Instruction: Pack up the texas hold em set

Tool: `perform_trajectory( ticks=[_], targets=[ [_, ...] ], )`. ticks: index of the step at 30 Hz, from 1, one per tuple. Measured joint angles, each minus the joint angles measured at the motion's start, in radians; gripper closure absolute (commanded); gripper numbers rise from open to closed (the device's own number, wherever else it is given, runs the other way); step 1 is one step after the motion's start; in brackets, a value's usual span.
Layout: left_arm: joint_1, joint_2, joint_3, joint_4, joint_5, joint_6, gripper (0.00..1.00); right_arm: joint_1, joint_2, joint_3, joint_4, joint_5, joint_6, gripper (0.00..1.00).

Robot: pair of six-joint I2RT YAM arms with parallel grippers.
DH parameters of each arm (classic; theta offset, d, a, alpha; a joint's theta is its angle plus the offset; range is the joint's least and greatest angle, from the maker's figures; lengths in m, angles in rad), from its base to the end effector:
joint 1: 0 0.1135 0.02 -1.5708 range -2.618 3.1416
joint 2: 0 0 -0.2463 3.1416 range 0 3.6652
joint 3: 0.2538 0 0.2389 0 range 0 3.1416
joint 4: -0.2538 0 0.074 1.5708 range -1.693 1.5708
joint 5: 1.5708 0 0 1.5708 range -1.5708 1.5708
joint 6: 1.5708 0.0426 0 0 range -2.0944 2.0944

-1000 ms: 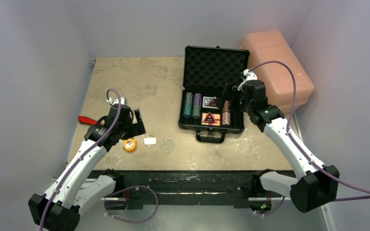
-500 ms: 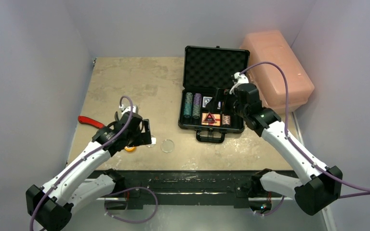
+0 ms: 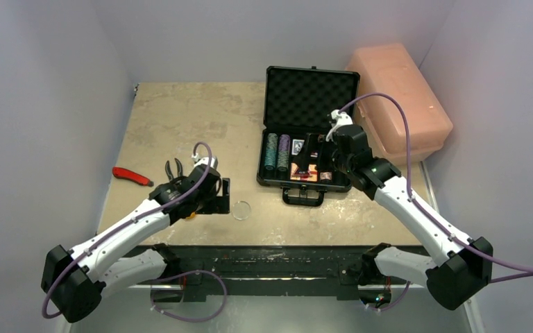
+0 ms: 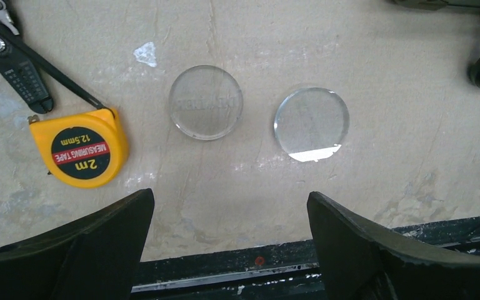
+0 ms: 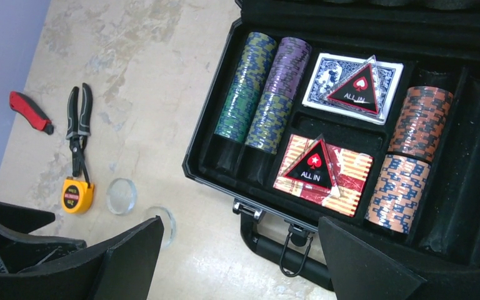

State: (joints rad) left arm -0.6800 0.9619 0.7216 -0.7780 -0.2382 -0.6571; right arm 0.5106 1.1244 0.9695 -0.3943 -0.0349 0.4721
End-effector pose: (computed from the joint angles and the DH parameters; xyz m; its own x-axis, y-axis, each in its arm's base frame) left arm 0.1452 -0.1045 0.2205 -0.8385 -0.0853 -0.5382 0.0033 0.9869 -0.1615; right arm 0.2181 0.1239 0.2984 -0.6395 0.1627 -0.7514 -0.2510 0.8796 0.4041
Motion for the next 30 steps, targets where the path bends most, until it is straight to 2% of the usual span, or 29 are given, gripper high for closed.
perform_trajectory(
  ticks=[4, 9, 19, 30],
  targets=[
    [-0.026, 0.079, 0.000, 0.053, 0.004, 0.000, 0.09, 0.000, -0.004, -0.011, -0.004, 0.009, 0.000, 0.01],
    [-0.086, 0.194, 0.009, 0.102, 0.003, 0.000, 0.05, 0.002, -0.026, -0.025, -0.014, 0.023, 0.000, 0.01],
    [-0.195, 0.375, 0.103, 0.172, 0.001, 0.029, 0.05, 0.002, -0.094, -0.027, -0.055, 0.114, 0.003, 0.01],
    [-0.220, 0.551, 0.174, 0.195, -0.002, 0.041, 0.09, 0.002, -0.133, -0.029, -0.062, 0.149, 0.011, 0.01]
  ],
)
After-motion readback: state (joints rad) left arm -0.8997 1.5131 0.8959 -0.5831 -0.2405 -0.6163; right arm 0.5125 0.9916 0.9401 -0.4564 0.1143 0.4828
